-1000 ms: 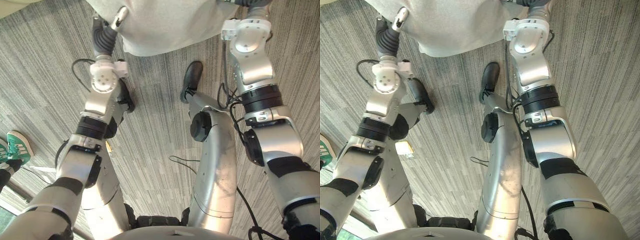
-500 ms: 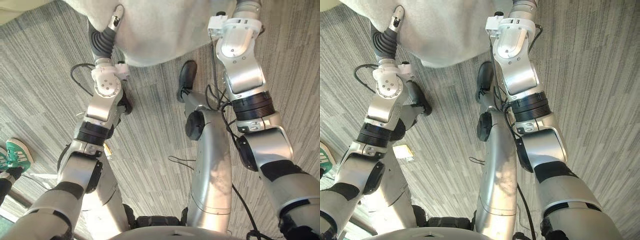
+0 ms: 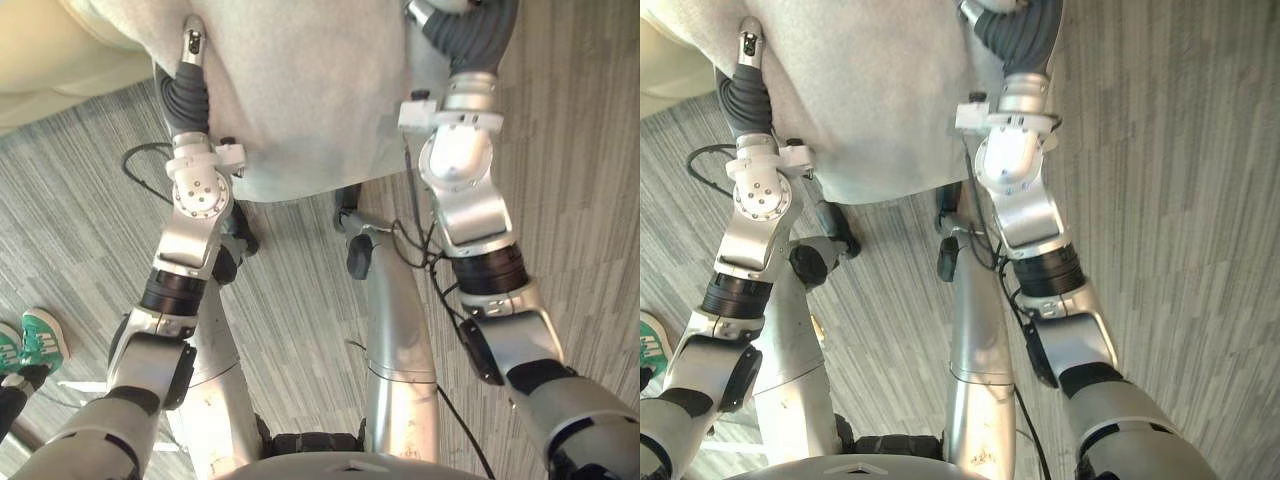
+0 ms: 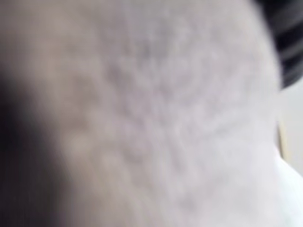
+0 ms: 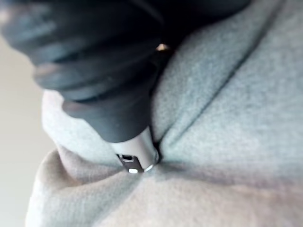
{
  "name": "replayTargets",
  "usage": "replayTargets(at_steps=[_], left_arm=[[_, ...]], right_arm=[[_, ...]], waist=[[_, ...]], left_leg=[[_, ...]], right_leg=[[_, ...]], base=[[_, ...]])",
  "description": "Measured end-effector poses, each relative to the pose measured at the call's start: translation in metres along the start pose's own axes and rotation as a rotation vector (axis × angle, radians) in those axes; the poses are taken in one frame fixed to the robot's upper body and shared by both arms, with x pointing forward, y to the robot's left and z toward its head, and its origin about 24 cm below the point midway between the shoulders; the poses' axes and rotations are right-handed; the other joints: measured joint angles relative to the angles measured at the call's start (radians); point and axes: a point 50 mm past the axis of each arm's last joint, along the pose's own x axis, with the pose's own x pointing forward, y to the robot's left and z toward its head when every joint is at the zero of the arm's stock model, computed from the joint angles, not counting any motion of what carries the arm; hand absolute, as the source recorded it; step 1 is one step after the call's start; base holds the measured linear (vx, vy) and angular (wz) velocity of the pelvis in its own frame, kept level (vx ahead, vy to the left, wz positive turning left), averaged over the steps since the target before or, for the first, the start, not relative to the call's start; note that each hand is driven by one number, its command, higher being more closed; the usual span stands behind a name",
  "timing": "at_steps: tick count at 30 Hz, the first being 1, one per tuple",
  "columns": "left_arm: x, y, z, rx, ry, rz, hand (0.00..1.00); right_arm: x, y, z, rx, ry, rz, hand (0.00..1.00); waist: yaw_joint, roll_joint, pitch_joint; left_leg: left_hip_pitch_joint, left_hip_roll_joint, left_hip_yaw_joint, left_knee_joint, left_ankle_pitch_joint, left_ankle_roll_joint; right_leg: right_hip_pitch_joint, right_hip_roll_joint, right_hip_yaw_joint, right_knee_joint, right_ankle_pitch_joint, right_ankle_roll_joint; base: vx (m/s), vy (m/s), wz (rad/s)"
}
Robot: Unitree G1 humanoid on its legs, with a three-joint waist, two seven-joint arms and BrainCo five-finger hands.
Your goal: Pick up cushions and gather them together orderly.
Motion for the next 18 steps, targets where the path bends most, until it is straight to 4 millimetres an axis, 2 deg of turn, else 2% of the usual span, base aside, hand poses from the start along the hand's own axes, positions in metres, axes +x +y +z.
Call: replayTargets(at_steps=[2,3,4,6,7,8,11,14,15,18], left_arm=[[-0.009,0.003,-0.002,-0.009,0.009,0.020,1.00],[-0.020,0.005,-0.009,-0.002,0.038,0.028,1.00],[-0.025,0.006,-0.013,0.001,0.053,0.031,1.00],[-0.042,0.009,-0.023,0.003,0.108,0.040,1.00],[-0.057,0.012,-0.031,0.006,0.153,0.045,1.00],[-0.061,0.013,-0.032,0.008,0.161,0.045,1.00],[-0.085,0.022,-0.041,0.026,0.225,0.034,1.00],[-0.110,0.036,-0.043,0.063,0.269,0.022,1.00],[-0.114,0.039,-0.043,0.071,0.275,0.020,1.00],[-0.143,0.054,-0.051,0.143,0.358,0.011,1.00]], right_arm=[[-0.013,-0.001,-0.005,0.060,0.040,-0.009,1.00],[-0.029,0.000,-0.015,0.093,0.092,0.002,1.00],[-0.036,0.000,-0.019,0.106,0.119,0.005,1.00],[-0.059,0.002,-0.033,0.147,0.223,0.024,1.00],[-0.078,0.001,-0.042,0.160,0.287,0.036,1.00],[-0.083,0.000,-0.044,0.165,0.303,0.040,1.00],[-0.121,-0.003,-0.058,0.226,0.437,0.084,1.00],[-0.159,-0.008,-0.055,0.275,0.521,0.138,1.00],[-0.164,-0.009,-0.054,0.282,0.531,0.144,1.00],[-0.198,-0.012,-0.055,0.332,0.646,0.197,1.00]], waist=[[-0.001,0.000,-0.017],[0.000,0.000,-0.065],[0.002,0.000,-0.079],[0.003,-0.001,-0.085],[0.002,-0.001,-0.149],[0.002,-0.001,-0.161],[0.004,-0.002,-0.162],[0.006,-0.003,-0.165],[0.009,-0.004,-0.170],[0.029,-0.008,-0.238]], left_leg=[[0.049,-0.007,0.003,-0.032,0.004,-0.007],[0.071,-0.011,0.006,-0.062,0.008,-0.013],[0.089,-0.014,0.009,-0.075,0.010,-0.014],[0.195,-0.022,0.020,-0.112,0.011,-0.016],[0.208,-0.030,0.023,-0.133,0.012,-0.017],[0.214,-0.031,0.024,-0.138,0.012,-0.017],[0.402,-0.045,0.031,-0.200,0.010,-0.021],[0.606,-0.058,0.039,-0.269,-0.001,-0.030],[0.635,-0.059,0.043,-0.282,-0.005,-0.027],[0.822,-0.082,0.064,-0.396,-0.012,-0.034]], right_leg=[[0.048,0.001,-0.001,-0.028,-0.001,0.001],[0.072,0.001,-0.004,-0.059,0.000,0.001],[0.091,0.001,-0.006,-0.071,0.001,-0.001],[0.190,-0.002,-0.013,-0.105,0.004,-0.002],[0.202,-0.005,-0.015,-0.124,0.003,0.000],[0.208,-0.005,-0.016,-0.129,0.002,0.001],[0.394,-0.003,-0.020,-0.186,-0.001,0.006],[0.598,0.001,-0.022,-0.258,-0.011,0.021],[0.626,0.002,-0.022,-0.272,-0.016,0.027],[0.808,0.003,-0.030,-0.418,0.014,0.018]], base=[[0.00,-0.013,0.04],[0.01,-0.010,0.04],[0.04,-0.006,0.02],[0.06,-0.009,0.05],[0.05,-0.008,0.06],[0.08,-0.011,0.05],[0.10,-0.019,0.03],[0.07,0.003,0.02],[0.06,0.033,-0.08],[0.09,0.081,-0.24]])
